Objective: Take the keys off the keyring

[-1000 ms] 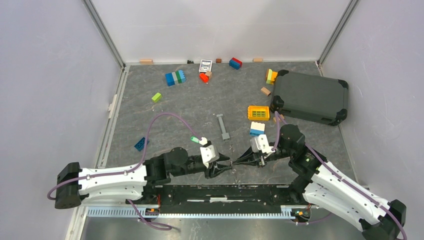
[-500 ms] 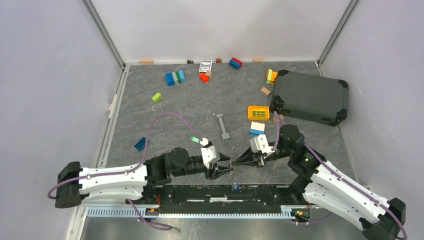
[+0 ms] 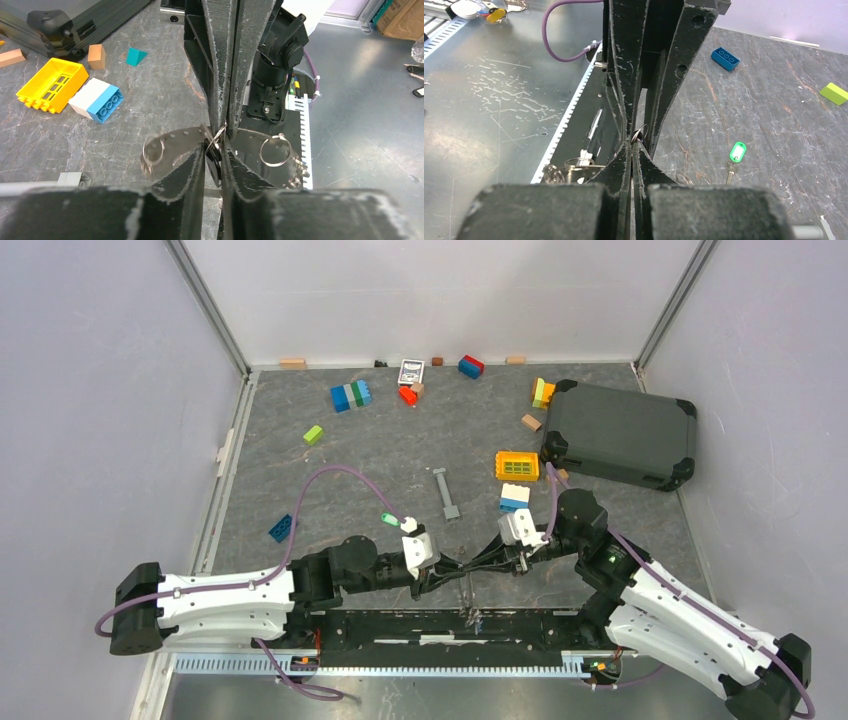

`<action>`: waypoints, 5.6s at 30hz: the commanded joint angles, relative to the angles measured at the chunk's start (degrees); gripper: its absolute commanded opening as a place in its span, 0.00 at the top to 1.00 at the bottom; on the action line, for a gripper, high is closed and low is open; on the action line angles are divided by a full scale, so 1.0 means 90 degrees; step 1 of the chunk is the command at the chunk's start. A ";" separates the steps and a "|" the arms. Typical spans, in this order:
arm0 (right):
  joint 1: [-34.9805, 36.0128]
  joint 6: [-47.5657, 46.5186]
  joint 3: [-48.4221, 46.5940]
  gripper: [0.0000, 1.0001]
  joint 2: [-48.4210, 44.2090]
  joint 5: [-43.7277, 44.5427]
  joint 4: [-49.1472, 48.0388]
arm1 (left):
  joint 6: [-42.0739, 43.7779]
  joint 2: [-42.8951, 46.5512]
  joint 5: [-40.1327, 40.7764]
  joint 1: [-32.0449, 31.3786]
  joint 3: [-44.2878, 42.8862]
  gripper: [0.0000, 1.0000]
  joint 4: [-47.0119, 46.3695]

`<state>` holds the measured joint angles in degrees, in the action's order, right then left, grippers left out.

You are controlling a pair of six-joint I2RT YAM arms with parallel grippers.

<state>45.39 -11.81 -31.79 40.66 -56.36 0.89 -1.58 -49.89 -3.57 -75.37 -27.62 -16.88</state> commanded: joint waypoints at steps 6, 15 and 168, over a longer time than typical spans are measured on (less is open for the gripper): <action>0.0045 0.0007 -0.0042 1.00 -0.0108 0.0054 -0.0265 | 0.0151 0.0204 0.0069 -0.0033 -0.0451 0.98 0.0200; 0.0046 -0.0286 -0.0026 0.99 -0.0335 0.0334 0.0099 | 0.1001 0.0773 0.0577 -0.0031 -0.1120 0.98 0.2274; 0.3316 0.0114 0.1832 1.00 -0.1094 0.5857 -0.3815 | 0.2590 -0.1582 0.3012 -0.1893 -0.5321 0.98 0.7464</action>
<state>75.24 -7.11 -12.10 31.66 -1.50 -38.39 25.58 -68.71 25.67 -92.03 -78.94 58.11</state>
